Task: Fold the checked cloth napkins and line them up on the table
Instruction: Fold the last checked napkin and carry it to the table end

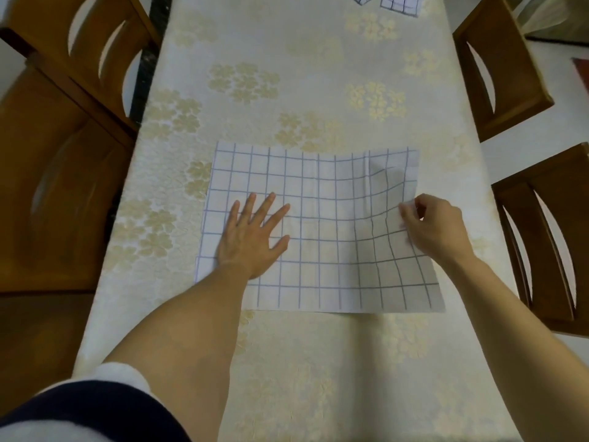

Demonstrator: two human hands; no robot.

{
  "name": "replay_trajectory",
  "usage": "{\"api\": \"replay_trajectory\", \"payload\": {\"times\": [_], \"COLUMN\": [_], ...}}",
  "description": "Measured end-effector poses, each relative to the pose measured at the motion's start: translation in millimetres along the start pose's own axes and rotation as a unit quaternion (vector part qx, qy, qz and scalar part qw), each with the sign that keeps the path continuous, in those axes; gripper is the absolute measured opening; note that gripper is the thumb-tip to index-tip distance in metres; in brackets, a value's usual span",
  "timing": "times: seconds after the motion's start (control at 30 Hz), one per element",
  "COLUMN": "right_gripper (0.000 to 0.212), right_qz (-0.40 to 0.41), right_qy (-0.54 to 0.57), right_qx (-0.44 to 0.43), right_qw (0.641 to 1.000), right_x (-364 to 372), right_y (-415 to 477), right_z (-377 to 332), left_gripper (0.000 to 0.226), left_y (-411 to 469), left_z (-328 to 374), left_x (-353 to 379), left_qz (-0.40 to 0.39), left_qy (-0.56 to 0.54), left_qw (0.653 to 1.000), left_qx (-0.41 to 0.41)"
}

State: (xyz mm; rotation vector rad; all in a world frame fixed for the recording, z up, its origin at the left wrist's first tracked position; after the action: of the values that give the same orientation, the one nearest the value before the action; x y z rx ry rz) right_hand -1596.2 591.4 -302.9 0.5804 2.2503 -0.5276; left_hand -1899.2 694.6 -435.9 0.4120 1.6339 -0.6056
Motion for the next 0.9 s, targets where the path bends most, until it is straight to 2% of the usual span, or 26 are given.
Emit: {"api": "replay_trajectory", "payload": {"times": [0.17, 0.27, 0.37, 0.43, 0.47, 0.53, 0.6, 0.63, 0.73, 0.8, 0.9], "right_gripper": [0.021, 0.023, 0.022, 0.022, 0.022, 0.022, 0.021, 0.021, 0.022, 0.023, 0.025], "right_qz": [-0.023, -0.038, -0.059, -0.08, -0.091, -0.11, -0.13, -0.14, -0.155, -0.163, -0.197], "right_qy": [0.019, 0.069, 0.076, 0.086, 0.093, 0.088, 0.081, 0.077, 0.063, 0.062, 0.145], "right_qx": [-0.094, -0.104, -0.117, -0.12, -0.12, -0.132, -0.137, -0.135, -0.121, -0.107, -0.06], "right_qw": [0.995, 0.991, 0.988, 0.986, 0.984, 0.981, 0.979, 0.978, 0.978, 0.979, 0.968], "right_x": [12, 28, 54, 75, 86, 108, 132, 145, 185, 205, 228], "right_y": [-18, -25, -28, -28, -28, -29, -30, -31, -31, -31, -35], "right_z": [-76, -107, -134, -149, -156, -171, -183, -187, -194, -191, -181], "left_gripper": [0.069, 0.069, 0.069, 0.071, 0.072, 0.067, 0.061, 0.06, 0.053, 0.061, 0.072], "left_y": [1, -1, 2, 4, 3, -9, -34, -43, -62, -66, -71], "left_z": [0, 0, 1, -2, -9, -45, -82, -93, -99, -91, -87], "left_x": [1, 1, 2, -5, -13, -37, -56, -61, -60, -44, -24], "left_qz": [0.007, 0.013, -0.017, -0.023, -0.003, 0.098, 0.18, 0.179, 0.079, 0.002, -0.047], "left_qy": [0.001, -0.01, -0.01, -0.076, -0.164, -0.348, -0.419, -0.444, -0.499, -0.529, -0.559], "left_qw": [1.0, 1.0, 1.0, 0.997, 0.986, 0.926, 0.87, 0.855, 0.84, 0.828, 0.802], "left_qx": [-0.001, 0.0, -0.002, 0.001, -0.018, -0.109, -0.189, -0.202, -0.196, -0.187, -0.205]}}
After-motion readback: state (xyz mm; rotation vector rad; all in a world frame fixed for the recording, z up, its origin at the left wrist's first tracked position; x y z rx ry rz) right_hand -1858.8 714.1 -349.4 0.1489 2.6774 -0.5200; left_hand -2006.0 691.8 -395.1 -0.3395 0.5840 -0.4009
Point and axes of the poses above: each hand's wrist, its own y-axis towards the middle knuckle, its own x-axis out of the palm, z = x × y, the point moved 8 cm from there along y, towards the middle knuckle, and after that the axes turned 12 degrees about y, right-handed, at the moved point
